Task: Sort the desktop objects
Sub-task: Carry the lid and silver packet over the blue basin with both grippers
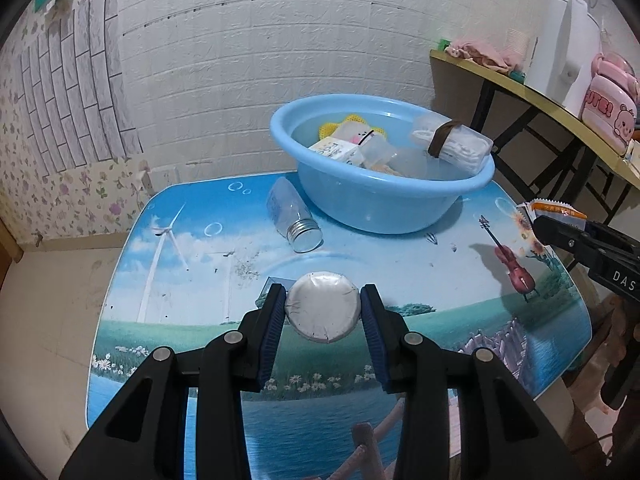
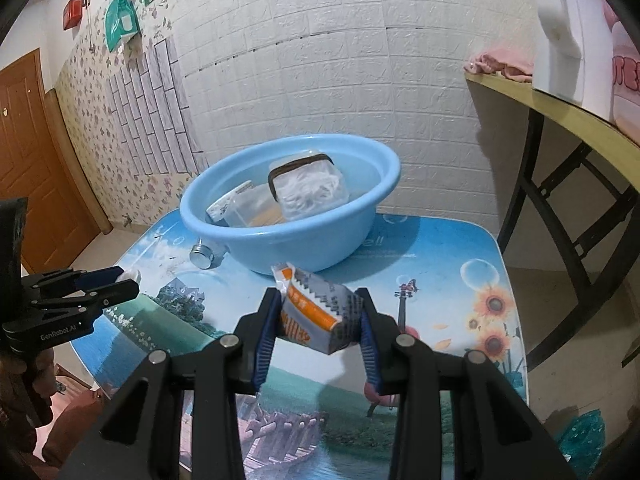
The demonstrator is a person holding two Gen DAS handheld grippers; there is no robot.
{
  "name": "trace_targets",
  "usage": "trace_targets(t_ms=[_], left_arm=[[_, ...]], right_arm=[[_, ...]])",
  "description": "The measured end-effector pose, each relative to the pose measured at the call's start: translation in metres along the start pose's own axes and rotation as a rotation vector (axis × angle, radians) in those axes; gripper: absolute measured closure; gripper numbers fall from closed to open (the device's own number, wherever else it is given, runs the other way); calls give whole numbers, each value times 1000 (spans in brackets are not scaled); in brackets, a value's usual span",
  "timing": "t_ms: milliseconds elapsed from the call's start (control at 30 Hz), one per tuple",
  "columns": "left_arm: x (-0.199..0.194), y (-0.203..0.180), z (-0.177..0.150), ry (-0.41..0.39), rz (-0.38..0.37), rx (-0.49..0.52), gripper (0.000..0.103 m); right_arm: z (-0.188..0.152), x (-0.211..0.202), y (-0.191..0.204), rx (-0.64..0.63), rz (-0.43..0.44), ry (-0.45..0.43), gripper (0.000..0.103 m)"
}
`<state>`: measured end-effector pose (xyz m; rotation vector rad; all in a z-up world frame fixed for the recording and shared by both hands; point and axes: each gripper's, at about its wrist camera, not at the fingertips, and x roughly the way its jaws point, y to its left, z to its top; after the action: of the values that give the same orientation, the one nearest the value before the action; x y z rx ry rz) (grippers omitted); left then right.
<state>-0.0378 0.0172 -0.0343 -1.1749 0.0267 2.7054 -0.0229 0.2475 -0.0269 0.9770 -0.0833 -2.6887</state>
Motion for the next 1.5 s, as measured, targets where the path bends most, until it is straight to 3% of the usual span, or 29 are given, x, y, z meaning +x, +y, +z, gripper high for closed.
trace_targets(t_ms=[467, 833, 1200, 1500], left_arm=[[-8, -2, 17, -27, -4, -2, 66], [-8, -13, 58, -73, -25, 32, 66], [22, -37, 105, -71, -43, 105, 66], [55, -41, 121, -39, -87, 115, 66]], right_arm=[[7, 1, 6, -26, 0, 42, 67], [31, -4, 5, -26, 43, -24, 67], [65, 18, 2, -40, 64, -46, 67], [89, 48, 1, -54, 61, -31, 67]])
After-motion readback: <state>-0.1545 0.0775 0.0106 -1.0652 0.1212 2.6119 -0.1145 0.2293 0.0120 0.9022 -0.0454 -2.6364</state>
